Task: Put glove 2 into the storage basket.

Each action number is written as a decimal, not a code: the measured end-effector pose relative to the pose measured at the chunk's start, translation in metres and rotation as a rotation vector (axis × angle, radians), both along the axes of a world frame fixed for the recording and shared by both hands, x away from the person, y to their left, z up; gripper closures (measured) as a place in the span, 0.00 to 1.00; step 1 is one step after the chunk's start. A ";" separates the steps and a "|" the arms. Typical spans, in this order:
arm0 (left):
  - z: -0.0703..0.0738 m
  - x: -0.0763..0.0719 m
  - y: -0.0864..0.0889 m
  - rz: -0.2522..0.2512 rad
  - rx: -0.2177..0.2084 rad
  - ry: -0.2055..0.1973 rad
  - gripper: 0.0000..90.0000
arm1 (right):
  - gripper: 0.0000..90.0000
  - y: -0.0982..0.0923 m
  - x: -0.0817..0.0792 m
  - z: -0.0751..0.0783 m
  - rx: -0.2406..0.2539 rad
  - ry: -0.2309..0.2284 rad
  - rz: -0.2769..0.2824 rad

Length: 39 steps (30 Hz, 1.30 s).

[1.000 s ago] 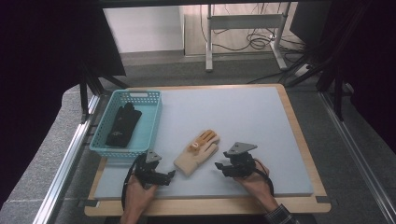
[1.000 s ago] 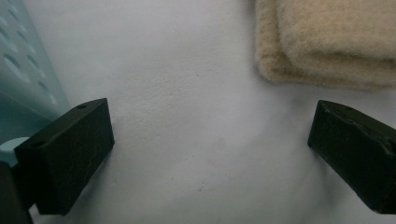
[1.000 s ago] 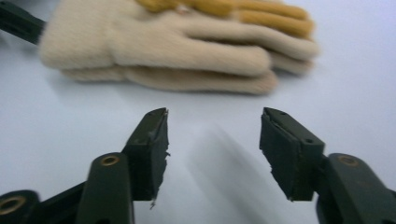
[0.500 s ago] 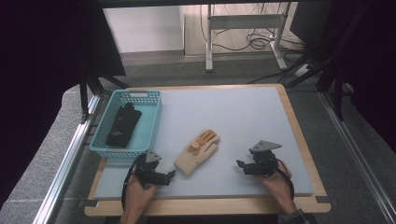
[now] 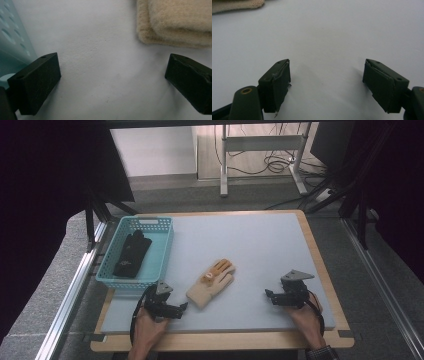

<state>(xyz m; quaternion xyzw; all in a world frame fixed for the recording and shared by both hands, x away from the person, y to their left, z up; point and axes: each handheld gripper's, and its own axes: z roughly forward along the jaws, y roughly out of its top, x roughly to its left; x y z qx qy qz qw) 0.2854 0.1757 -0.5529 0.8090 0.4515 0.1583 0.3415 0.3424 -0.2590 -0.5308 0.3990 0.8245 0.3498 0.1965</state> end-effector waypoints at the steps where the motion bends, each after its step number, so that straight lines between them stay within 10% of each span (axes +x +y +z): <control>1: 0.000 0.000 0.000 0.000 0.000 0.000 0.00 | 0.23 0.000 0.000 0.000 0.000 0.000 -0.002; 12: 0.001 0.000 0.001 -0.017 0.003 0.006 0.01 | 0.19 0.000 0.000 -0.001 -0.008 -0.003 -0.017; 25: 0.025 -0.003 -0.012 -0.150 -0.043 0.020 0.01 | 0.19 0.000 0.000 -0.001 -0.009 -0.004 -0.019; 39: 0.041 0.037 -0.057 -0.209 -0.037 0.069 0.00 | 0.19 0.000 0.001 -0.001 -0.007 -0.003 -0.019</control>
